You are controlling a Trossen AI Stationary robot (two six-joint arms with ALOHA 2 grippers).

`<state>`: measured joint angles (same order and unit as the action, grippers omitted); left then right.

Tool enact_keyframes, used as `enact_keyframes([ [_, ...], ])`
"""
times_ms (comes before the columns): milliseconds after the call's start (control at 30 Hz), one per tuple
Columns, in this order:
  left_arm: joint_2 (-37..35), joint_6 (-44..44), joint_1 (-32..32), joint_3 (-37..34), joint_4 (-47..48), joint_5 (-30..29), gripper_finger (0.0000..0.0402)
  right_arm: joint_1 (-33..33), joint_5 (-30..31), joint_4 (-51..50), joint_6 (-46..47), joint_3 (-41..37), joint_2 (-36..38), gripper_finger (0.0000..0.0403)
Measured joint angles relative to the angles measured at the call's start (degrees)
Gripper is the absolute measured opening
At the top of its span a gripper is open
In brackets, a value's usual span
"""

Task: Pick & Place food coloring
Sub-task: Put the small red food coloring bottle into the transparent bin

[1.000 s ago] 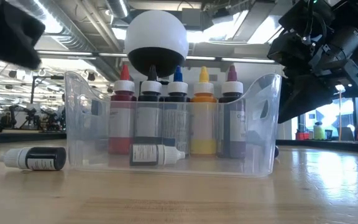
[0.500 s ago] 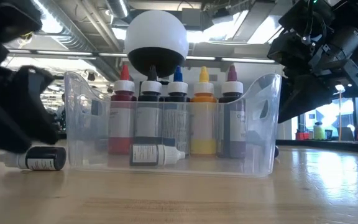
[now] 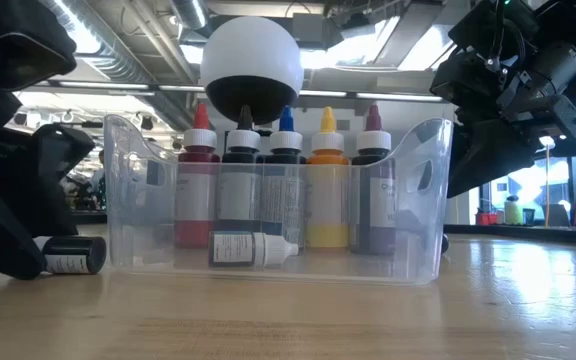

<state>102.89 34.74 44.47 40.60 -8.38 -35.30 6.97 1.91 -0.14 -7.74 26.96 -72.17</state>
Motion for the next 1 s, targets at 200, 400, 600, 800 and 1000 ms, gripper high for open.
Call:
enact_keyframes([
  [200, 0.02, 0.01, 0.07, 0.02, 0.08, 0.07, 0.0078, -0.01, 0.02, 0.0, -0.01, 0.0, -0.02, 0.0172],
  [400, -2.41, 0.0, 0.0, -0.22, 0.22, 2.1, 0.0069, 0.0, 0.02, -0.02, -0.01, 0.0, -0.02, 0.0172],
  [600, -12.21, -2.53, 0.0, -0.15, -0.78, 8.66, 0.0079, -0.01, 0.02, -0.05, -0.03, 0.0, -0.02, 0.0172],
  [800, -20.74, -14.6, -1.64, -0.07, -4.44, 3.46, 0.0072, -0.01, 0.02, -0.07, -0.04, 0.0, -0.02, 0.0172],
  [1000, -20.86, -17.92, -9.72, -0.02, -4.79, 9.33, 0.0073, 0.01, 0.02, -0.11, -0.05, 0.0, -0.01, 0.0172],
])
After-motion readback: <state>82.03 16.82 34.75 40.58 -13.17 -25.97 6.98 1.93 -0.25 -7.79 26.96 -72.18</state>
